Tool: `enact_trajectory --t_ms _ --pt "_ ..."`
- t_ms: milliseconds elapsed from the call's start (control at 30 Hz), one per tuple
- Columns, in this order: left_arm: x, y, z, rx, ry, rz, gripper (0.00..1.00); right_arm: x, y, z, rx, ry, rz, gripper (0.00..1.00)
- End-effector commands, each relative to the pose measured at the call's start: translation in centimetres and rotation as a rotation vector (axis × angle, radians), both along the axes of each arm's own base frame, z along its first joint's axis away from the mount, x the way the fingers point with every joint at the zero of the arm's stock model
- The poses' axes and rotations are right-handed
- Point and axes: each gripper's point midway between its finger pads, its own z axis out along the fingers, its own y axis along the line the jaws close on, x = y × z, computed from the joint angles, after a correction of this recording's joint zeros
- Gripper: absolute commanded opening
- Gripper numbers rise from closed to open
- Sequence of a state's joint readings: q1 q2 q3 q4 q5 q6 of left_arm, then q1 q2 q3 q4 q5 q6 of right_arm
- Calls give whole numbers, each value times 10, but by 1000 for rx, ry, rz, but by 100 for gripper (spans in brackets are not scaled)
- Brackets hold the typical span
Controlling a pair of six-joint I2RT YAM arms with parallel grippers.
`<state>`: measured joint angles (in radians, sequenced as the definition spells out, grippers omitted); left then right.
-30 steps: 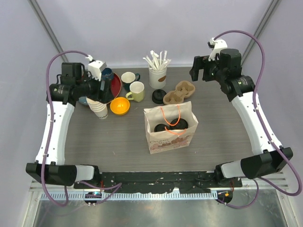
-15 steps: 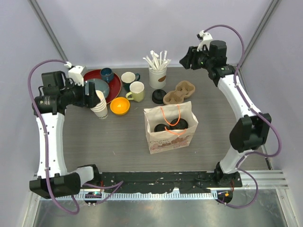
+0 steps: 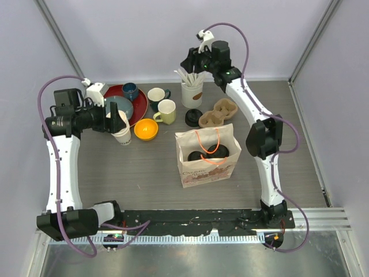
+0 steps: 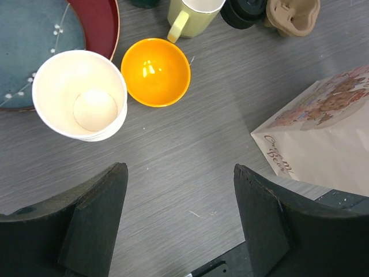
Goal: Pack the takeout coffee
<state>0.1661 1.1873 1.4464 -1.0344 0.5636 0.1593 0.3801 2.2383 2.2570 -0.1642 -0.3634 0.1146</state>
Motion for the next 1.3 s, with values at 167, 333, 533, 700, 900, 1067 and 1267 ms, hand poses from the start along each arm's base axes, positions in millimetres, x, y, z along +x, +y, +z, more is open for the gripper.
enact_trajectory --t_ms 167,333,533,700,900,1067,1267 --pt "8 -12 11 -70 -38 -51 77 37 -11 3 -56 -76 -294 49" --pt "7 -13 12 -76 -37 -58 77 45 -11 -26 -110 -51 -320 42" --pt "5 -17 17 -86 -45 -76 77 55 -3 -52 -140 -45 -295 42" --pt "6 -16 15 -84 -44 -79 77 57 6 -54 -132 -61 -254 39" --pt "6 -16 15 -81 -44 -80 77 60 12 -58 -113 -68 -247 37" --pt "5 -16 15 -78 -45 -85 77 59 15 -57 -101 -74 -231 18" --pt "6 -16 14 -79 -43 -88 77 57 14 -41 -102 -110 -230 3"
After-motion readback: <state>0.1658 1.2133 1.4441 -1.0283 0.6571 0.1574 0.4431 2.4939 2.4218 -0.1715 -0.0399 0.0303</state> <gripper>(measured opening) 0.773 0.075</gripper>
